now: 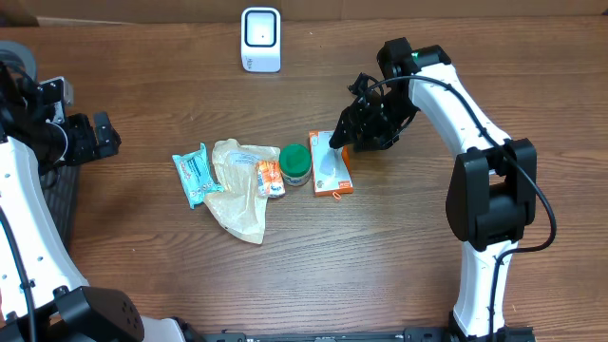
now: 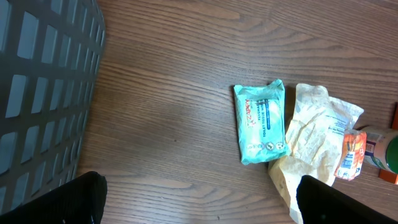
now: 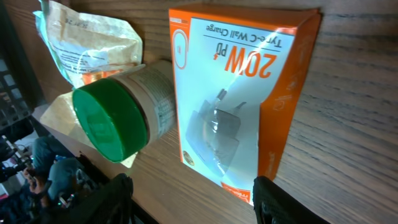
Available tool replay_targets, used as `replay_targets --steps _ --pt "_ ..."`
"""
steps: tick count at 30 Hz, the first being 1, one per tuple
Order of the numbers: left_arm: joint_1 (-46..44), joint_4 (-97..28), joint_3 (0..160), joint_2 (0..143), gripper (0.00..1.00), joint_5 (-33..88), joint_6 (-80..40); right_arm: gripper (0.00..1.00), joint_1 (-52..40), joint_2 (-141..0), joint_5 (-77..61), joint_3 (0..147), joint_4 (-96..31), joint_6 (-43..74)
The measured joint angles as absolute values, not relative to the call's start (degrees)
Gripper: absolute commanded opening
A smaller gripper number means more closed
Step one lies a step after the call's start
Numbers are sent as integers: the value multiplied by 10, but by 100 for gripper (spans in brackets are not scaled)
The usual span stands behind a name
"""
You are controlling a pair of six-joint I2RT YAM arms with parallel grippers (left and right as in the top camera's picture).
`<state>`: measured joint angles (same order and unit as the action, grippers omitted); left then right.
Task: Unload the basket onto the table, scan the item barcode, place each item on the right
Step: 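Lift the orange box with the right gripper and turn it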
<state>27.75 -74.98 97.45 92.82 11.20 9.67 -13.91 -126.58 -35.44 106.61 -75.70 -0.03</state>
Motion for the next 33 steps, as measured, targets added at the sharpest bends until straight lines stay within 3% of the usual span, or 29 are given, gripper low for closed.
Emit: replay_targets --steps 7,8,11,13,20,27,33 --pt "277 -750 974 928 99 112 97 66 -163 -1266 -262 1062 -771 45" --pt "277 -750 974 928 99 112 97 64 -169 -1266 -252 1059 -773 50" --pt "277 -750 974 928 99 112 97 42 -187 -1265 -238 1029 -779 67" --pt "277 -750 974 928 100 112 97 34 -190 -1265 -237 1010 -788 69" --pt "277 -750 974 928 100 112 97 31 -188 -1252 -231 994 -810 77" --pt "277 -750 974 928 100 112 97 29 -196 -1150 -218 991 -811 125" --pt "277 -750 974 928 100 112 97 21 -258 -1121 -196 919 -723 154"
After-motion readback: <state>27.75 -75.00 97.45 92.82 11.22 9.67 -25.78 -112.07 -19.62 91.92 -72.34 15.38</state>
